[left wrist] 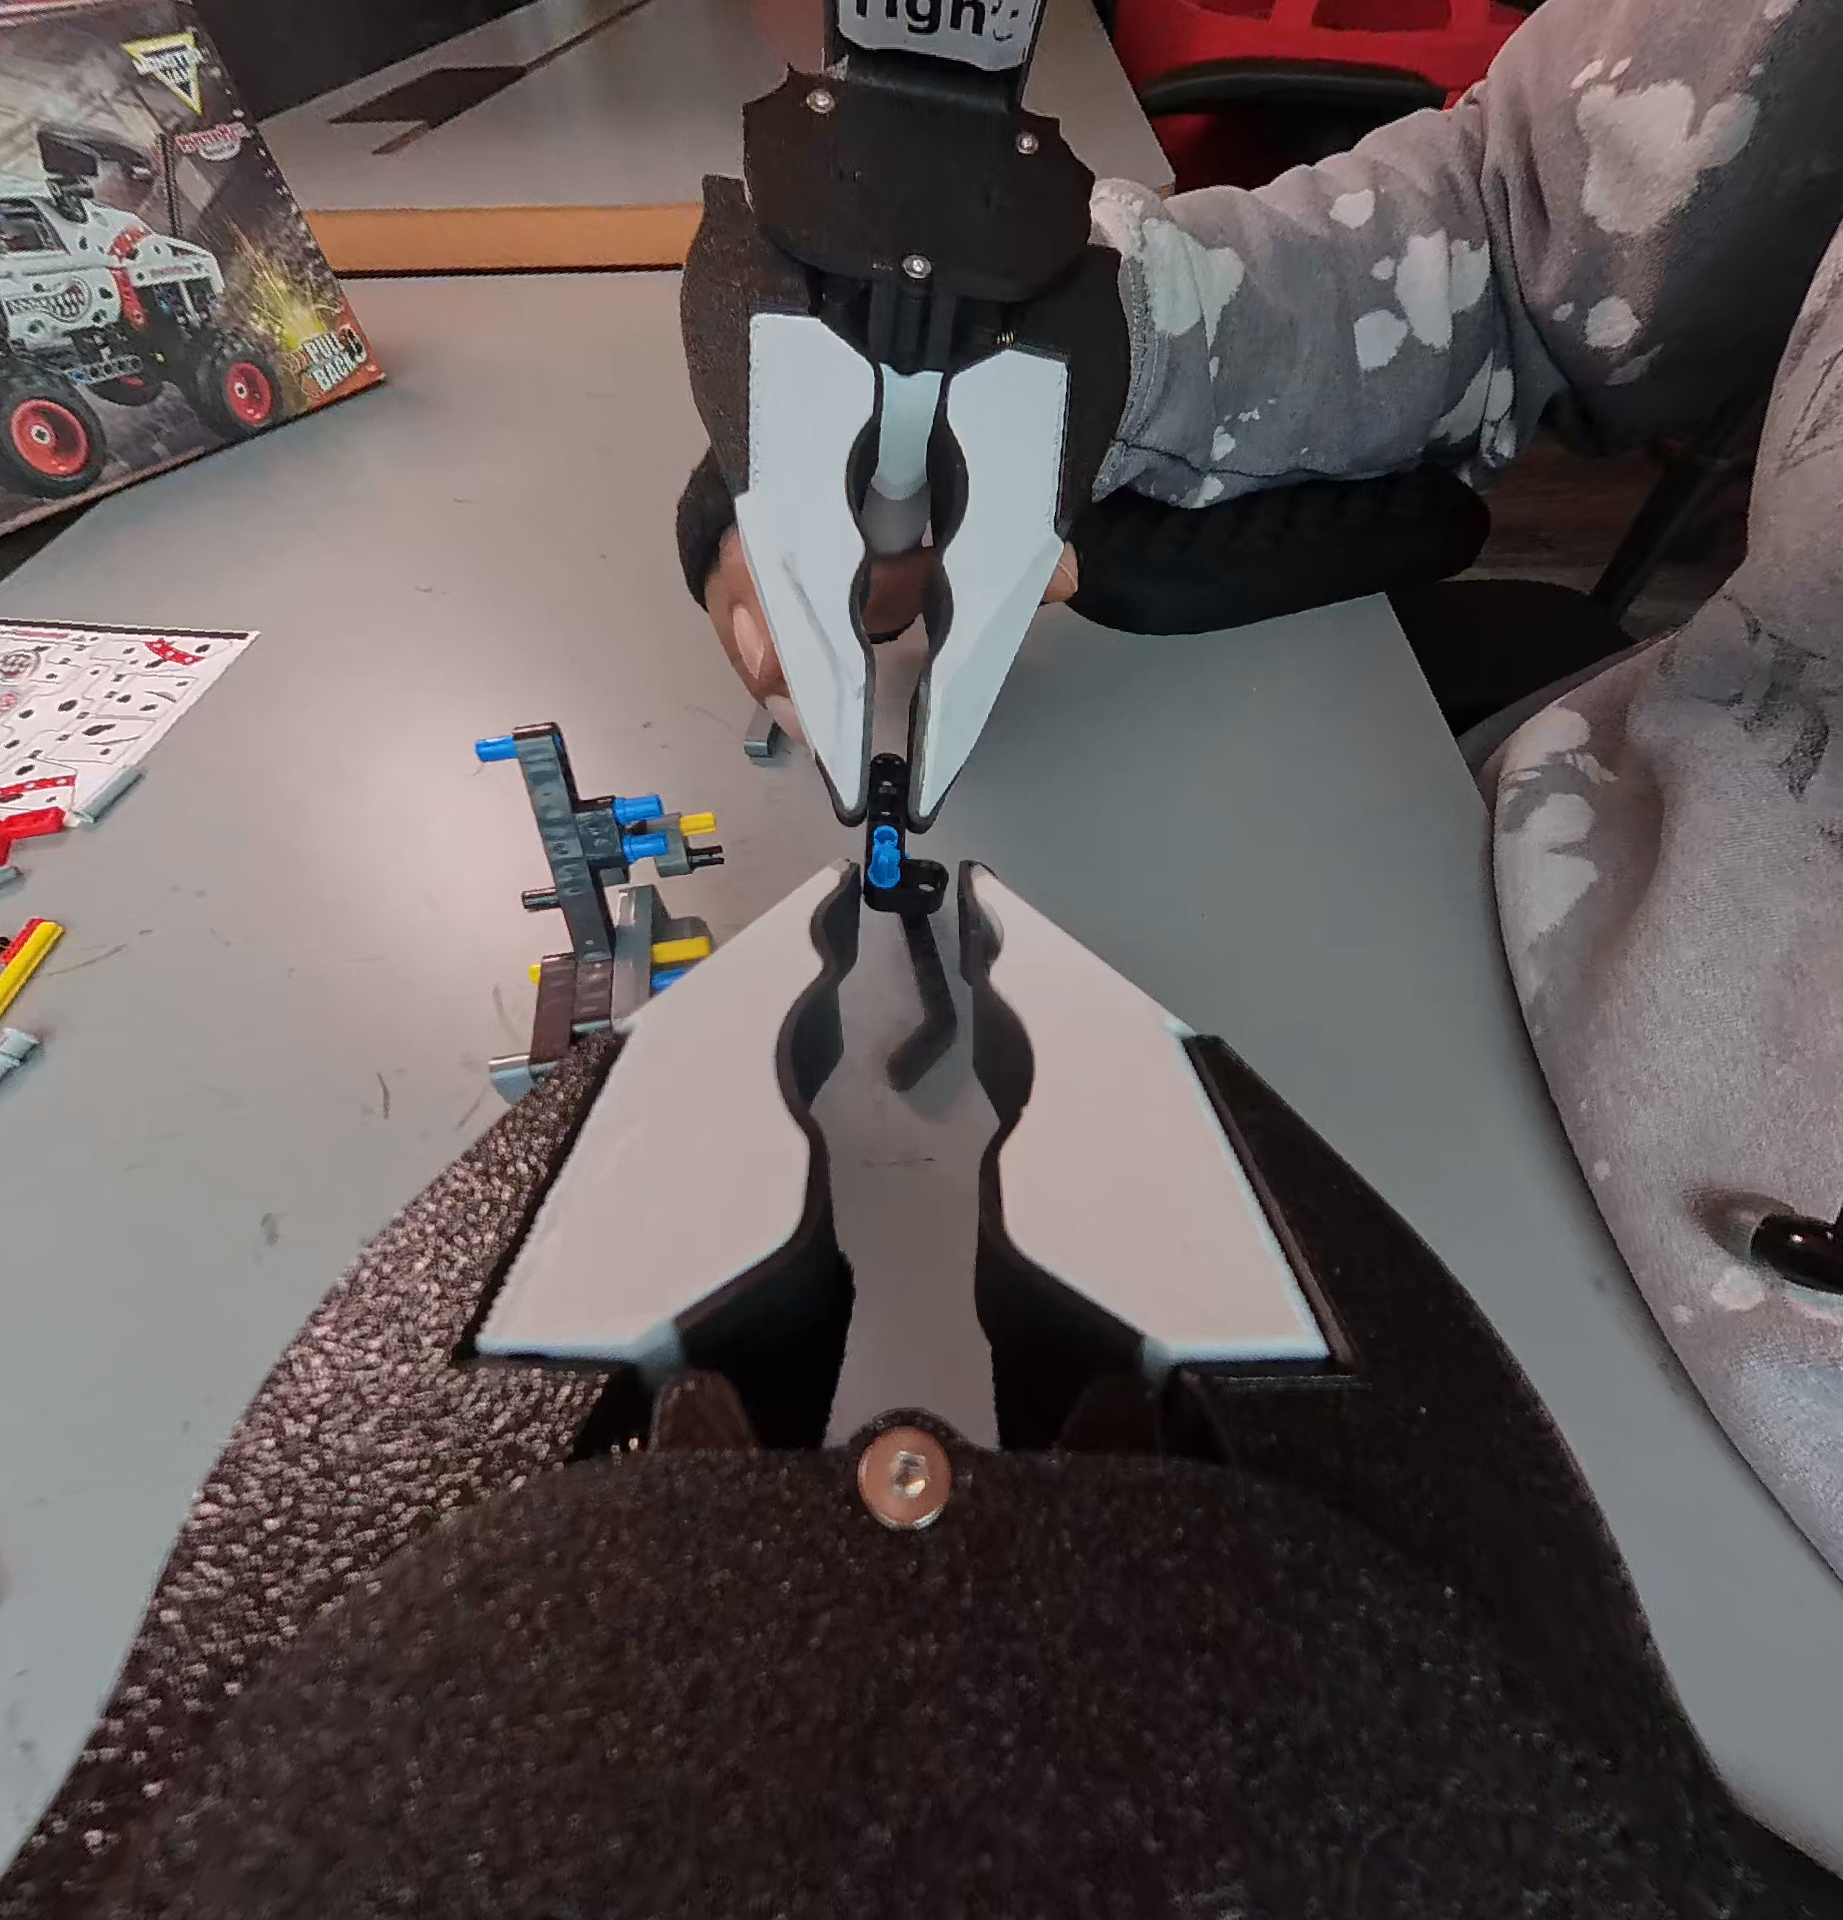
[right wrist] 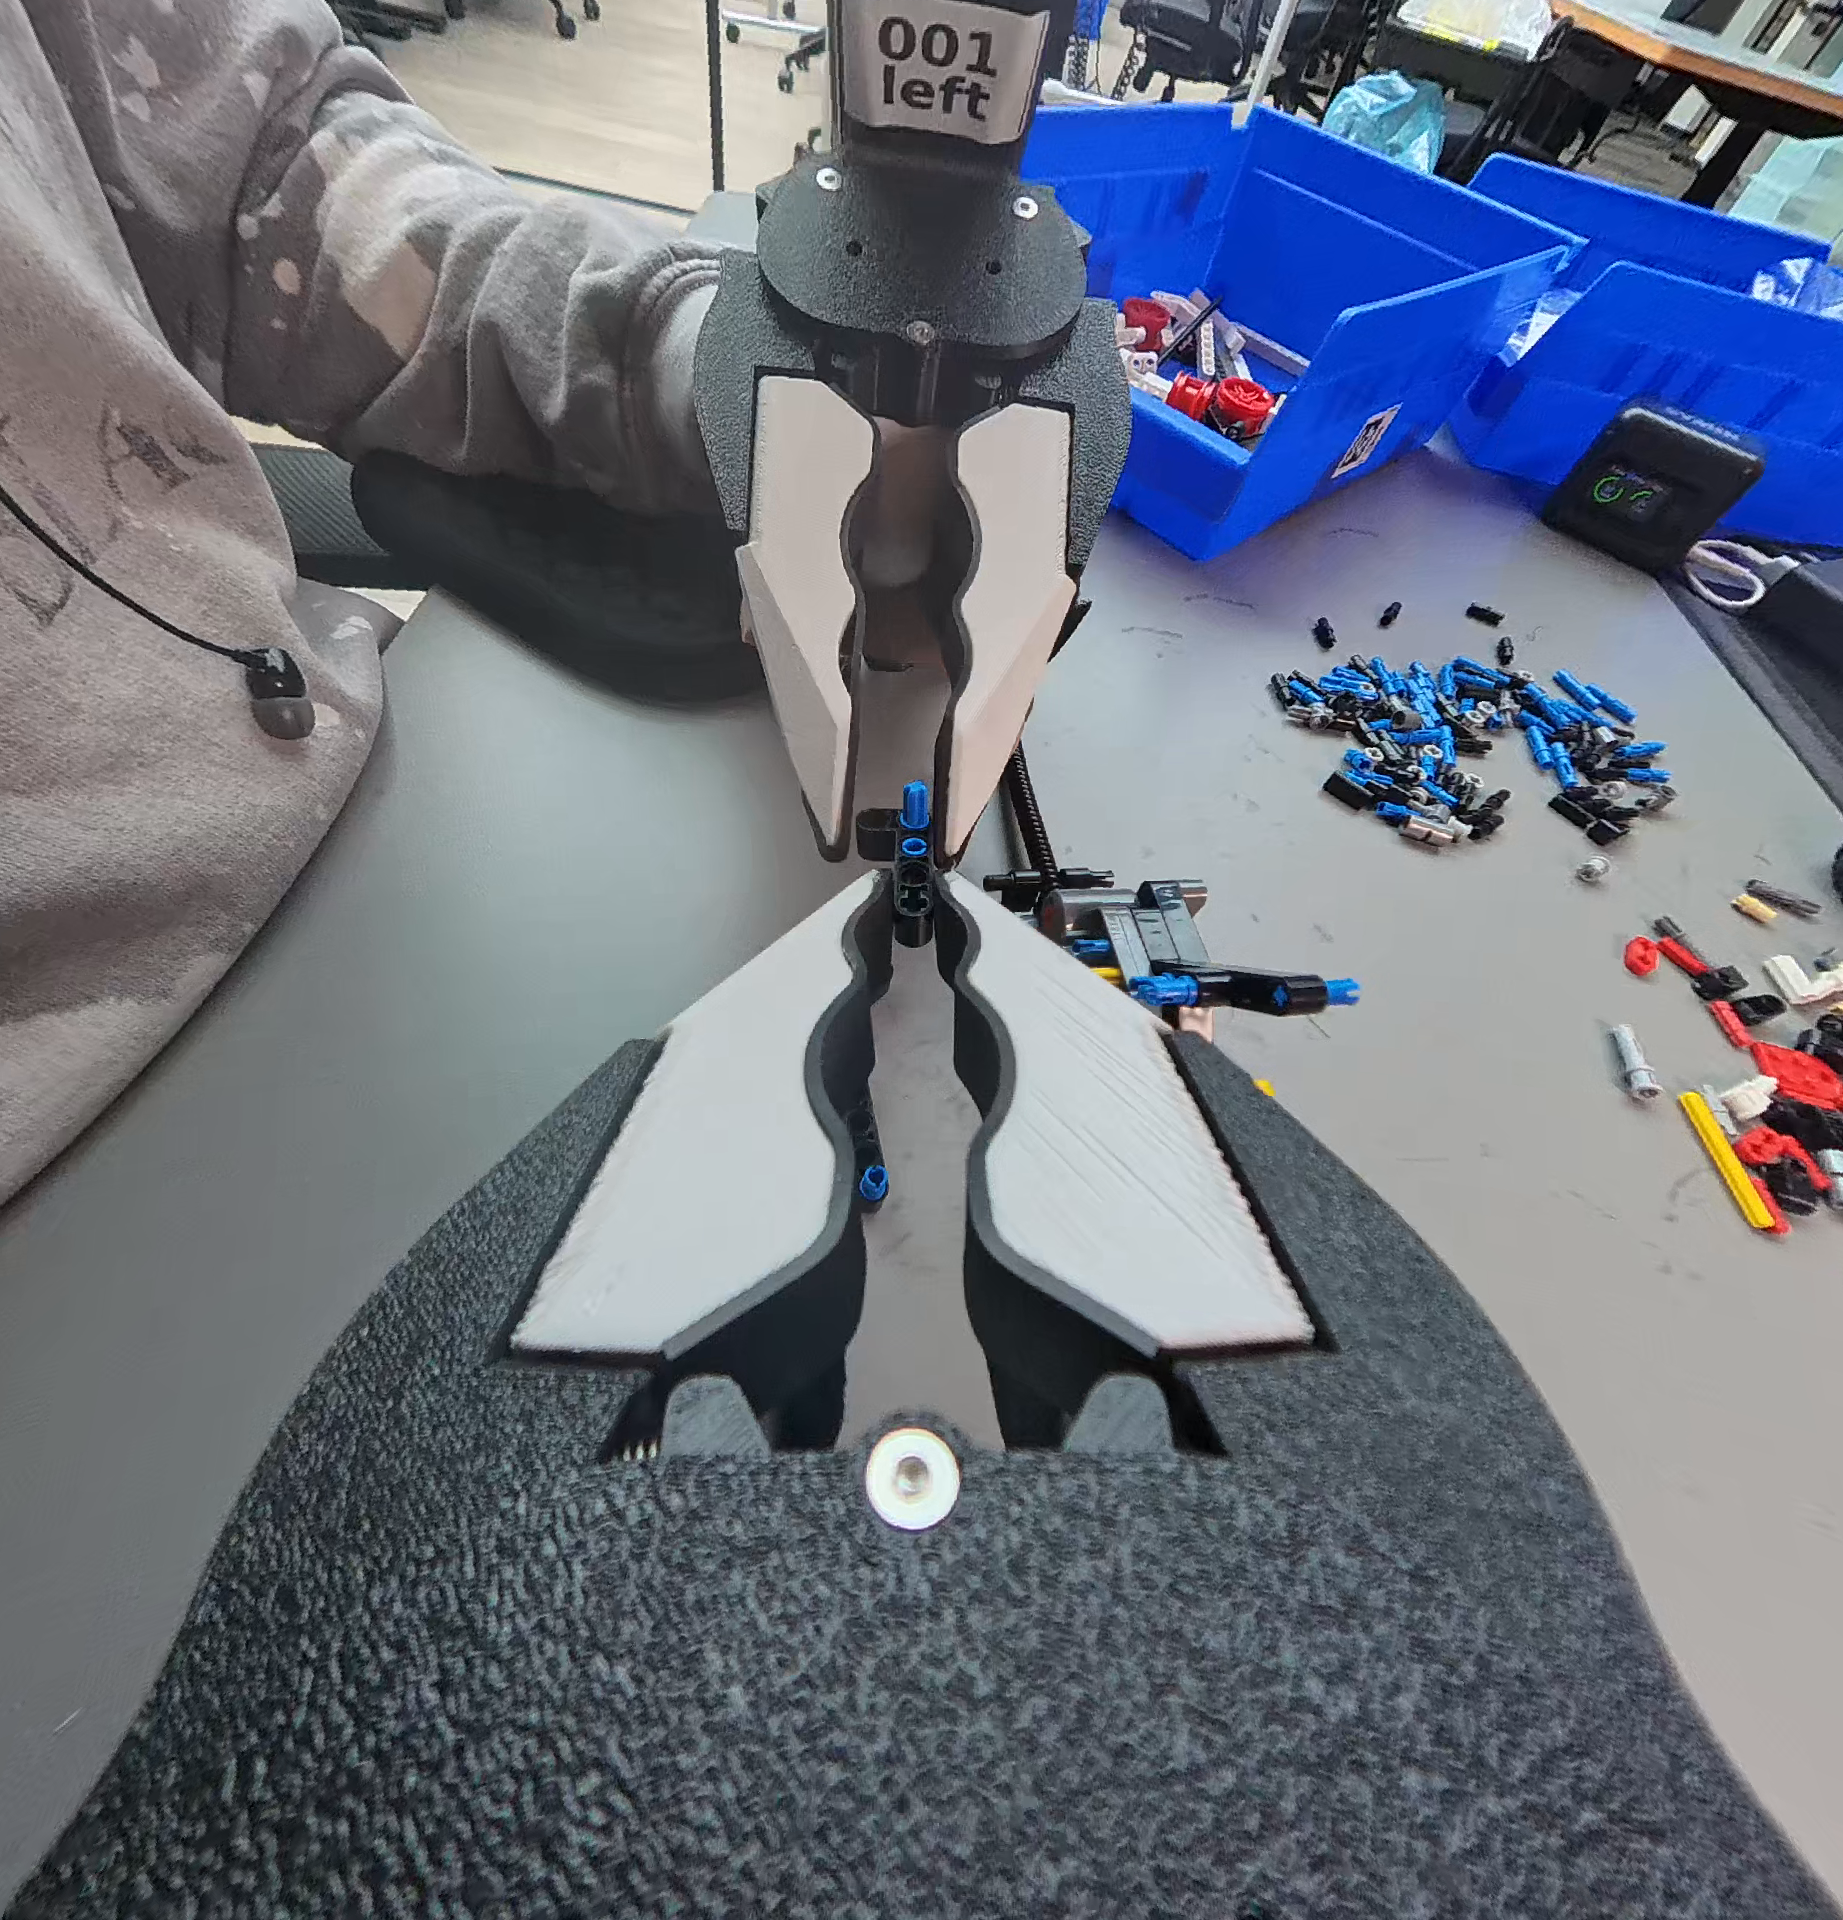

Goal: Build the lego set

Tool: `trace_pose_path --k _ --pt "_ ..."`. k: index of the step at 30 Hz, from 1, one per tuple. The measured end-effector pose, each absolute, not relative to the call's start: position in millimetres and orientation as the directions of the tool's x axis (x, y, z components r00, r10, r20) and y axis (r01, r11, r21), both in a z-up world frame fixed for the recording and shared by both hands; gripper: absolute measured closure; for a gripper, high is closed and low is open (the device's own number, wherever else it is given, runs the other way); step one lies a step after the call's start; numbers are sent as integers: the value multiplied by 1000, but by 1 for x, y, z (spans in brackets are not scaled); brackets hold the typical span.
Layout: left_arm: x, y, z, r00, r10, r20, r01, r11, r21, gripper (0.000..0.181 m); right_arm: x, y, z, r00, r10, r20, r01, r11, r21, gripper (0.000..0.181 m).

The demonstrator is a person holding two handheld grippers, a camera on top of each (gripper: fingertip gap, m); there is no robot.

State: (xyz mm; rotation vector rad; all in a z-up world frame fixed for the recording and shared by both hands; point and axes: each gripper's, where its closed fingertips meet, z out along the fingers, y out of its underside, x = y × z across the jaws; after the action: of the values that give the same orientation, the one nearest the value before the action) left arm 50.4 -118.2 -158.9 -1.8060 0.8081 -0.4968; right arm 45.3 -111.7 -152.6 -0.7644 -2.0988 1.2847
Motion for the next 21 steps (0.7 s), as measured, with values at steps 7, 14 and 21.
trace_pose_path --k 7,14,21 --pt "50 -120 -166 686 -728 -12 -304 -272 -913 164 45 -114 -158 -689 710 148 183 368 -912 174" --pt "51 -123 -189 677 -736 -17 -394 -343 -853 165 46 -116 -180 -706 691 158 240 443 -864 174" --pt "50 -122 -198 680 -732 -30 -432 -368 -824 165 45 -115 -191 -704 690 166 278 483 -831 173"
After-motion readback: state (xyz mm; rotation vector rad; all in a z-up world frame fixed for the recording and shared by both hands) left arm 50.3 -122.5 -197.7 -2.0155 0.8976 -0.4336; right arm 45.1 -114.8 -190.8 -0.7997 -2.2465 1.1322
